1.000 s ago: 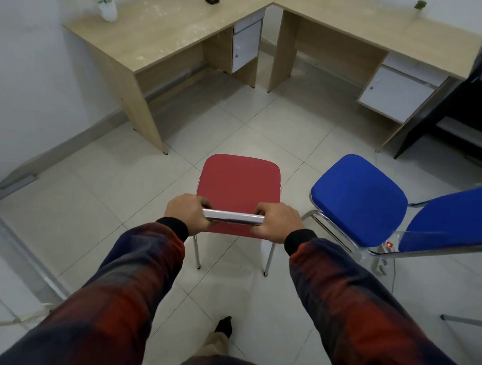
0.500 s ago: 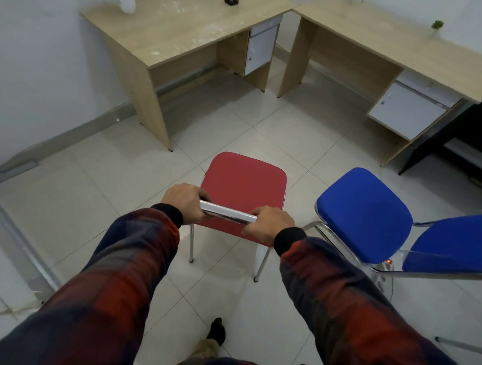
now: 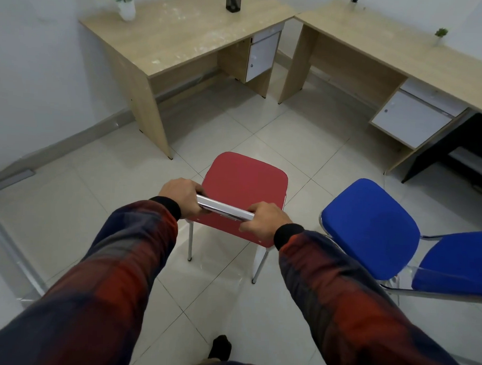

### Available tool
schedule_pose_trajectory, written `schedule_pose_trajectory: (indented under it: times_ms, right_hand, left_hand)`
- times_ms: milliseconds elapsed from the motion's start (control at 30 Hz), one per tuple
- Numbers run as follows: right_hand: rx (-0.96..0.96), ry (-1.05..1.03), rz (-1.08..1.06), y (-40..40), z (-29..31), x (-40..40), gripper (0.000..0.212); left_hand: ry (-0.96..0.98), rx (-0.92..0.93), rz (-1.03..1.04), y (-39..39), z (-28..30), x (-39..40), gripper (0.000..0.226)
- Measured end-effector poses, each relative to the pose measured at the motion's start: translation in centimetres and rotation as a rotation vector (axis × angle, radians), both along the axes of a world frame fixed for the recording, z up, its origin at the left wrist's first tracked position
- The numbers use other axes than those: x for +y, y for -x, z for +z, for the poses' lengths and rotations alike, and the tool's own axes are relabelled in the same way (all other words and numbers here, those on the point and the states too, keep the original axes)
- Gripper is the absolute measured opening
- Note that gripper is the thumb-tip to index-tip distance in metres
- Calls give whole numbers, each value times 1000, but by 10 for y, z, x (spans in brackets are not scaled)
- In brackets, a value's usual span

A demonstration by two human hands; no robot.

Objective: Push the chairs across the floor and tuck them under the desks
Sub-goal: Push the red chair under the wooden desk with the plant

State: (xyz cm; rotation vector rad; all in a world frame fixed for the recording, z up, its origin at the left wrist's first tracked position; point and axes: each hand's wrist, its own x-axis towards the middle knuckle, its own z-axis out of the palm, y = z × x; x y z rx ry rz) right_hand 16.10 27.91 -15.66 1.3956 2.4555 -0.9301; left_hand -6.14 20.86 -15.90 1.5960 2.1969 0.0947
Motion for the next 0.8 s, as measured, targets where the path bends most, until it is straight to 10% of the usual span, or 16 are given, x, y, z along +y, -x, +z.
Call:
schedule_pose_trajectory:
  times_ms: [800]
  right_hand:
    - [12, -210, -27, -31, 26, 176, 34]
  left_hand:
    - [-152, 13, 44, -38, 15, 150, 39]
